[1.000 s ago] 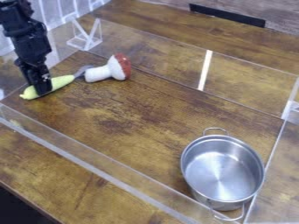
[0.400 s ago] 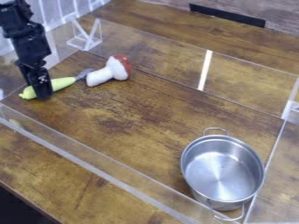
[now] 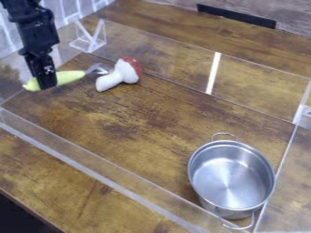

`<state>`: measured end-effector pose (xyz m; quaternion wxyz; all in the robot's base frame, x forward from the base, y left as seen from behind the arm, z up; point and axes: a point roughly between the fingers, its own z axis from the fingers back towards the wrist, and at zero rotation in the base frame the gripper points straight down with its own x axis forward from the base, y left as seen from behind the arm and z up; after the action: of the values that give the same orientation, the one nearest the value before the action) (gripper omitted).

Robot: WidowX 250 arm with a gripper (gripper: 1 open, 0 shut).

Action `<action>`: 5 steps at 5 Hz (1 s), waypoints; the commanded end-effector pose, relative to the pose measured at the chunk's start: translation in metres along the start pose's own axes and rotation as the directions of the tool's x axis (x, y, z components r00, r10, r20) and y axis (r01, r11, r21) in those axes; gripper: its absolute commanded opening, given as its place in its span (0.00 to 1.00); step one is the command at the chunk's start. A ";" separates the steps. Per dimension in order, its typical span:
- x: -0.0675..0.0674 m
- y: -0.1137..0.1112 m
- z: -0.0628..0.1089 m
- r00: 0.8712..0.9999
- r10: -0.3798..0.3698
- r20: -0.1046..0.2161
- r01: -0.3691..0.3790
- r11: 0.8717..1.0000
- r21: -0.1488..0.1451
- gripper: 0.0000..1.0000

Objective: Move the green spoon to the right

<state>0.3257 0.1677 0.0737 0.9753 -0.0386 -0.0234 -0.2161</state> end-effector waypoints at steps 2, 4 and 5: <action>0.032 -0.030 0.083 0.996 -0.004 0.094 -0.010 0.988 0.155 0.00; 0.072 -0.069 0.083 0.982 0.096 0.160 -0.123 0.978 0.168 0.00; 0.088 -0.080 0.071 0.975 0.100 0.197 -0.129 0.982 0.140 0.00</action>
<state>0.3670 0.0684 0.1424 0.9827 0.0073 -0.1113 -0.1480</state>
